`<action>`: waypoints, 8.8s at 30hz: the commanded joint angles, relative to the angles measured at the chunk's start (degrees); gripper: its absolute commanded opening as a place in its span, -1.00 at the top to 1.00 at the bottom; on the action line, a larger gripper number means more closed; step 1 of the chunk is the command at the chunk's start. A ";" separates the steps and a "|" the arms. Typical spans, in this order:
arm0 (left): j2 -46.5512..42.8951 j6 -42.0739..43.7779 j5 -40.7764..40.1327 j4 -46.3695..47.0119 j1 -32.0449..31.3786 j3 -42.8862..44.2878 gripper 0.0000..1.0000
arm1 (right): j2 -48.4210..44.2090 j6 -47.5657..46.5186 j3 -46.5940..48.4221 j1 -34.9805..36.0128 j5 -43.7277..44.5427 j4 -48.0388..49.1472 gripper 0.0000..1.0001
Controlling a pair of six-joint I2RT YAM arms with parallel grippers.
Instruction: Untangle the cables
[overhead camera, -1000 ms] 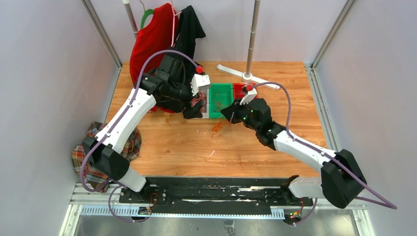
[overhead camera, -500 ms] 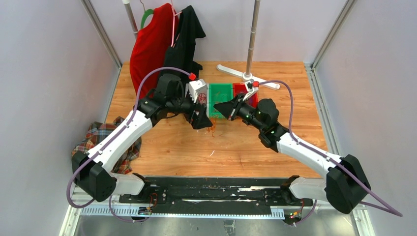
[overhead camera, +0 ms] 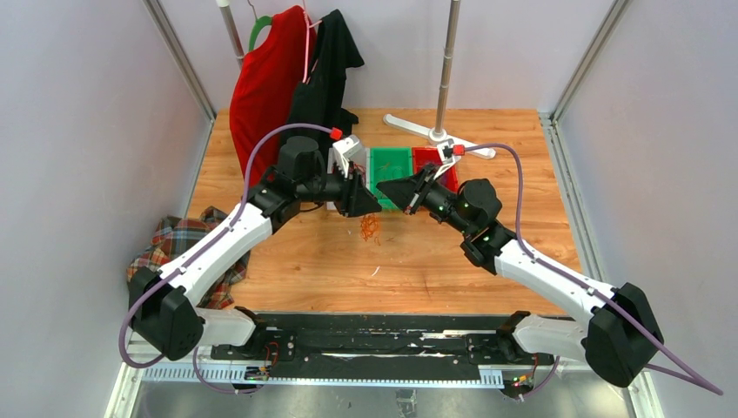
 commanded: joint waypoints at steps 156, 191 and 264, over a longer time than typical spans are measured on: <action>23.34 41.04 -15.66 -28.13 -6.90 58.27 0.99 | 1.04 -7.55 -13.85 -3.45 34.53 2.08 -0.17; 47.21 46.93 -21.35 -17.44 -0.52 54.50 0.99 | -11.17 -5.27 -21.99 -9.67 35.84 -4.81 -0.21; 18.14 39.14 -1.94 -47.56 8.30 35.89 -0.96 | 5.25 -6.06 -0.86 -1.79 11.18 -15.06 0.99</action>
